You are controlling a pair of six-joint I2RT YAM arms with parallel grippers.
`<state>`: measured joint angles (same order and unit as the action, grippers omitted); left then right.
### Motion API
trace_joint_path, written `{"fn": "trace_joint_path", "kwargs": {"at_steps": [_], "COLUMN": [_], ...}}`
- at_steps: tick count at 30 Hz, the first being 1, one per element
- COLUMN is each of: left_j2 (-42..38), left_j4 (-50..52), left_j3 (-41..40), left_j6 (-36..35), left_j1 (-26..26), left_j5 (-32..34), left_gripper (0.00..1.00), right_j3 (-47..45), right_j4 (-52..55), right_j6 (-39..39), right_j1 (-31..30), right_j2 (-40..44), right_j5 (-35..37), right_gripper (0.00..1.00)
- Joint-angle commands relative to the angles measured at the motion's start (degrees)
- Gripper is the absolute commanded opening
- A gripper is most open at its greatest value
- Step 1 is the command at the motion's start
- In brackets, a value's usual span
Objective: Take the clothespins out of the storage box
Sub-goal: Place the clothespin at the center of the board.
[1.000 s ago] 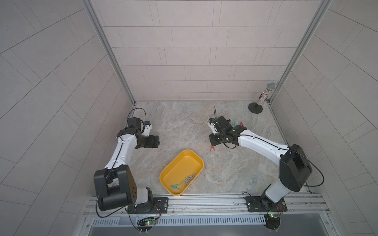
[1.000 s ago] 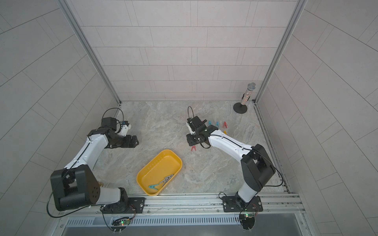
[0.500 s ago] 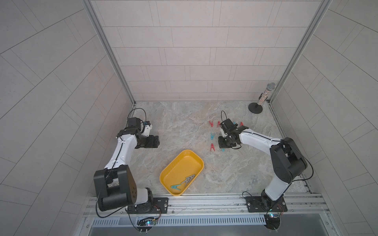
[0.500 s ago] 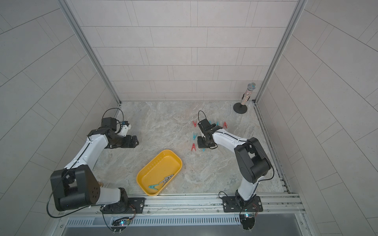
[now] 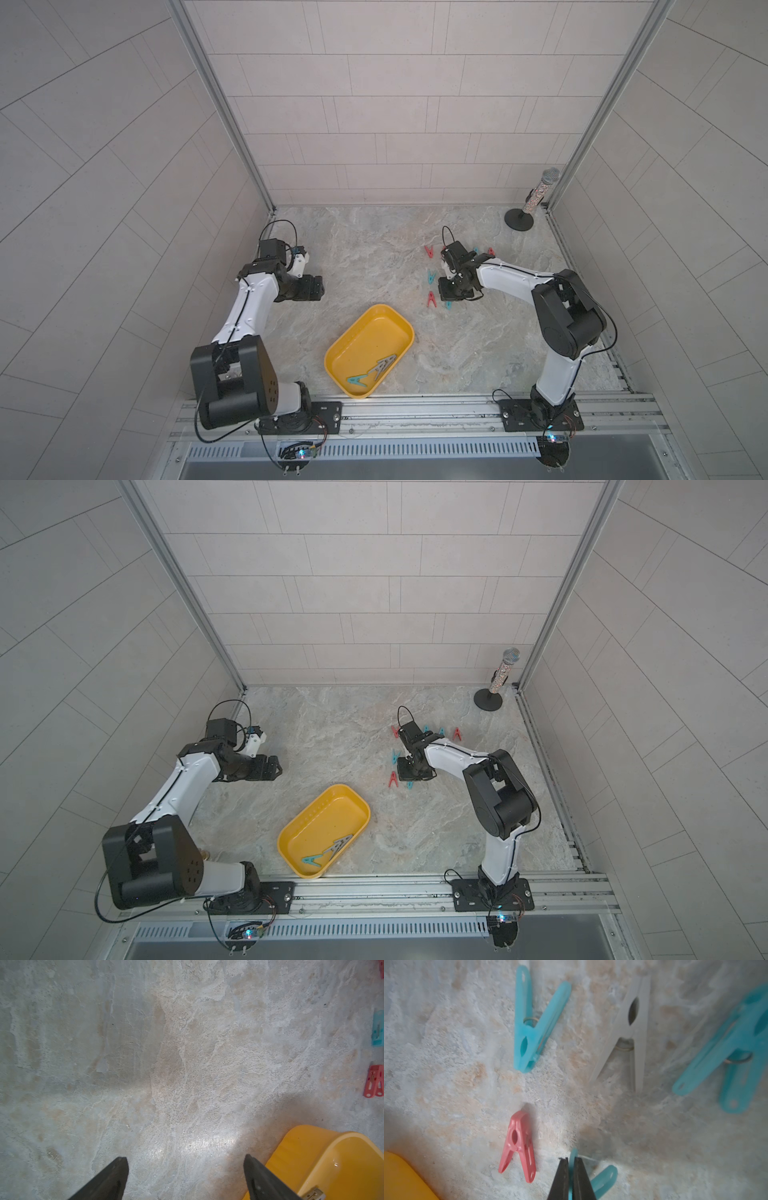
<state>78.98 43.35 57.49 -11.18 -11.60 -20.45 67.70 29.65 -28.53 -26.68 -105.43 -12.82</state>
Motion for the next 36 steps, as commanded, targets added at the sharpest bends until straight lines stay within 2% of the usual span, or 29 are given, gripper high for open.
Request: {"fn": "trace_joint_path", "kwargs": {"at_steps": [1, 9, 13, 28, 32, 36], "left_j2": [-0.8, -0.8, -0.7, -0.6, -0.5, -0.2], "left_j4": [0.5, 0.4, 0.4, 0.4, 0.3, 0.2], "left_j3": [-0.2, -0.3, -0.3, -0.3, -0.4, -0.5], "left_j6": [0.0, -0.1, -0.1, -0.2, -0.2, -0.2], "left_j1": [0.1, 0.1, 0.1, 0.1, 0.1, 0.1], "left_j5": [-0.1, 0.1, 0.0, -0.1, 0.0, -0.2], "left_gripper": [0.95, 0.95, 0.95, 0.95, 0.95, 0.95], "right_j3": [1.1, 1.1, 1.2, 2.4, 1.6, 2.5], "right_j4": [0.5, 0.7, 1.2, 4.9, 2.9, 2.8], "right_j6": [0.3, 0.8, 0.9, 1.8, 3.5, 6.8], "right_j1": [0.0, 0.0, 0.0, -0.2, -2.1, -7.0], "right_j2": [-1.4, -1.3, 0.1, 11.3, 14.2, 14.4], "right_j5": [1.1, 2.1, 1.4, 0.1, -2.0, -4.0], "right_gripper": [0.05, 0.16, 0.18, 0.28, 0.29, 0.3]}}
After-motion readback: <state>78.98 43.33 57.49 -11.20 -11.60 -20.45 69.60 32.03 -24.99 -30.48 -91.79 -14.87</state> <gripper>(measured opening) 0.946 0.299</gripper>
